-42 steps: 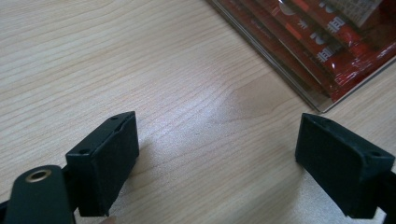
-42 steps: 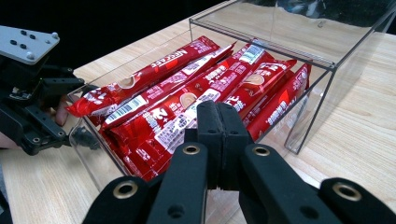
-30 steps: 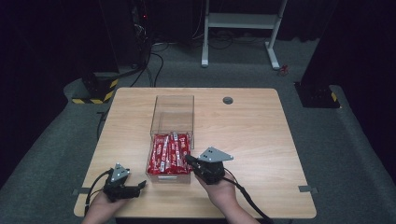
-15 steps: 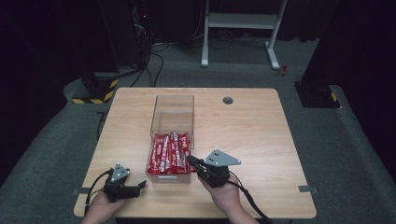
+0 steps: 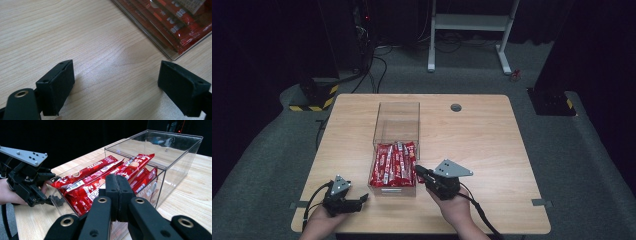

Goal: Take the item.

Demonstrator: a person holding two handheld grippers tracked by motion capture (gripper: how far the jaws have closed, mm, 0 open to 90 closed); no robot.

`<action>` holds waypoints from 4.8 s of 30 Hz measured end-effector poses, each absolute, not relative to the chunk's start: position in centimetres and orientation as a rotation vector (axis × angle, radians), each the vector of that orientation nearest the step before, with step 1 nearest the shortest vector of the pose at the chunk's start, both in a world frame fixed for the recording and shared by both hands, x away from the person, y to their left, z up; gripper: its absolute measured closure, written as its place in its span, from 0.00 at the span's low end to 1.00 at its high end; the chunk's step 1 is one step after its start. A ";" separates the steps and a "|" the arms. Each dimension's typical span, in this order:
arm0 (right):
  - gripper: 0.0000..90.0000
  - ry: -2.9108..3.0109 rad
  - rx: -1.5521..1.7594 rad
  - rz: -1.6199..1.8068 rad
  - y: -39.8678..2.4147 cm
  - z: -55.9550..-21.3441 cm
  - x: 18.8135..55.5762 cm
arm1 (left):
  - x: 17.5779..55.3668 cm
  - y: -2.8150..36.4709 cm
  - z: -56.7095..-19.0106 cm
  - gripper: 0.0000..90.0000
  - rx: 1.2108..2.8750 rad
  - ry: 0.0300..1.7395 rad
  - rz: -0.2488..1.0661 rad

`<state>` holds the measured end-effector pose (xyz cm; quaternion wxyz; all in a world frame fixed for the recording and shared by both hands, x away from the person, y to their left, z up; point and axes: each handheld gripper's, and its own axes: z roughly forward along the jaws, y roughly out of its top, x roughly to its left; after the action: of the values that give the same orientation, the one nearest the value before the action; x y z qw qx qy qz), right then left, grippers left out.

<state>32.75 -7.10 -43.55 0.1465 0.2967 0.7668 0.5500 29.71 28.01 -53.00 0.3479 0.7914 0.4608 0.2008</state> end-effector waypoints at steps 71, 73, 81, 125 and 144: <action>1.00 2.108 1.094 1.405 -11.7 -46.5 37.4 | 29.3 28.1 -53.0 0.16 2.052 1.190 0.522; 1.00 2.117 1.104 1.391 -11.7 -46.9 37.5 | 29.3 28.1 -53.0 0.16 2.052 1.190 0.523; 1.00 2.149 1.126 1.332 -11.5 -48.2 38.1 | 29.3 28.1 -53.0 0.16 2.052 1.191 0.522; 0.93 2.254 1.196 1.202 -10.3 -51.8 39.7 | 29.3 28.1 -53.0 0.16 2.053 1.190 0.523; 0.69 2.184 1.110 1.291 -10.3 -49.4 38.5 | 29.3 28.1 -53.0 0.16 2.053 1.190 0.522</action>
<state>38.47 -10.28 -49.42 0.1850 0.3940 0.7750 0.4581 29.30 28.08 -53.01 0.3485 0.7920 0.4590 0.2015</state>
